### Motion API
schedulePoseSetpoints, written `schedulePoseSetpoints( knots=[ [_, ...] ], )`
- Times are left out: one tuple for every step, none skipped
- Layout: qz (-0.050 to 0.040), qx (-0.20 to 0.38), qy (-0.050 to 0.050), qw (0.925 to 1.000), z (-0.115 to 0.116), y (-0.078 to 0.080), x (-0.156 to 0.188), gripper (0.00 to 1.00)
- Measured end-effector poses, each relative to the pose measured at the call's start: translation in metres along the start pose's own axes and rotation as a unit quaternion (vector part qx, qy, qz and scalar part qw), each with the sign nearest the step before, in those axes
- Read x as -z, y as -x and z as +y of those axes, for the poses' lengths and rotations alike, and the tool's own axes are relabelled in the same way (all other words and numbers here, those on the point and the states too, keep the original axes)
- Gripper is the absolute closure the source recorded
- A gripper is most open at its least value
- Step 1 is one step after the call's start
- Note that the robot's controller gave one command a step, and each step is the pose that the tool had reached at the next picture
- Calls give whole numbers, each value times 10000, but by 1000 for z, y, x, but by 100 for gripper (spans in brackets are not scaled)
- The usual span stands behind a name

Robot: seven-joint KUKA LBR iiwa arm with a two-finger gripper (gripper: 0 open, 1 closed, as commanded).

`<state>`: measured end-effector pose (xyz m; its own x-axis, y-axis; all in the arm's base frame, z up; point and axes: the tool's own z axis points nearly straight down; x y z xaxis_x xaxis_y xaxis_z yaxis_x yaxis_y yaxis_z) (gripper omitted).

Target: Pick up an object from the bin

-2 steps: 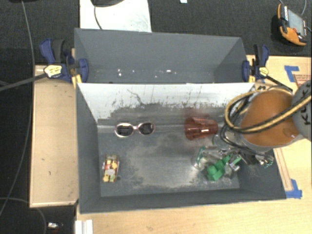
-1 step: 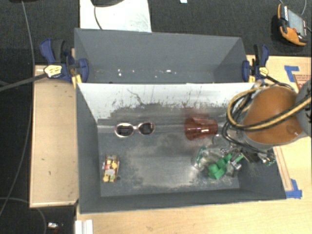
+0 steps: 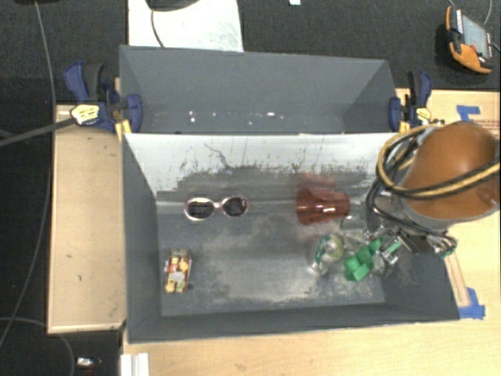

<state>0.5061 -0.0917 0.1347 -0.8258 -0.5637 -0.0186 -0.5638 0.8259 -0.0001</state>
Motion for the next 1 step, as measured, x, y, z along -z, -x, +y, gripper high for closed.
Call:
schedulePoseSetpoints(
  knots=[
    [-2,-6,5,10000,0,1,43,100]
  ],
)
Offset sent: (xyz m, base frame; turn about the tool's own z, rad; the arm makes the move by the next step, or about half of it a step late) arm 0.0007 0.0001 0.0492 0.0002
